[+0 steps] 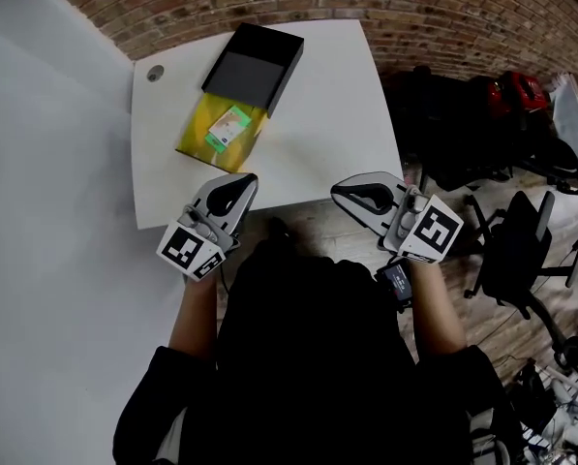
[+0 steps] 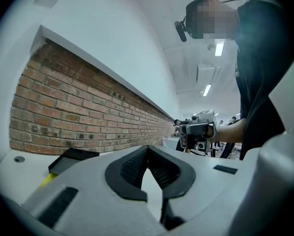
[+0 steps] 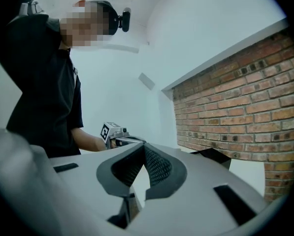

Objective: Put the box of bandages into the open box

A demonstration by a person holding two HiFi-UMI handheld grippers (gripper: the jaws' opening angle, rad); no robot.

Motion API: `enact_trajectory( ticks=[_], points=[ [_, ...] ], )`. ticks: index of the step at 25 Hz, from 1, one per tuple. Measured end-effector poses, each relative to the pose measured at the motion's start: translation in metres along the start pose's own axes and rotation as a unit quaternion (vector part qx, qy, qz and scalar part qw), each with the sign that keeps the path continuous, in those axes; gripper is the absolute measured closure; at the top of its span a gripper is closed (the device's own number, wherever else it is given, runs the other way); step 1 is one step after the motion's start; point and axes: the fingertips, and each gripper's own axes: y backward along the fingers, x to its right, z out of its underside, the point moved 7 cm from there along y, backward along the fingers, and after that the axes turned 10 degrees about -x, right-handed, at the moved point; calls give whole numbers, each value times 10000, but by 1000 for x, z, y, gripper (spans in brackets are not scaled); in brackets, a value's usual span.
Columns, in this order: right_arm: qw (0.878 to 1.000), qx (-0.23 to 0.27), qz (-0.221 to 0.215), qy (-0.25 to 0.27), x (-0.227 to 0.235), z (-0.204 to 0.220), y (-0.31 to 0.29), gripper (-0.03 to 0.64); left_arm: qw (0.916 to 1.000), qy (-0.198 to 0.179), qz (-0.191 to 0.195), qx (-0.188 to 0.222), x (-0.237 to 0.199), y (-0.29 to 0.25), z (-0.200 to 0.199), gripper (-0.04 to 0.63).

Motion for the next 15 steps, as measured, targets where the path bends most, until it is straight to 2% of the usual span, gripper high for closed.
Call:
enact_trajectory(
  ticks=[3,8,15],
  points=[
    [9997,-30,-207,-136,-26,12,37,612,9998,146,118,59,41,-13,1,580],
    [9990,-107,-284,-343,-67,49,93,612,9995,124,294,83,112,-29,5,578],
    [9981,249,-437,-344,-105,71,114,612,9988,157,284,-361,191,-13,24,578]
  ],
)
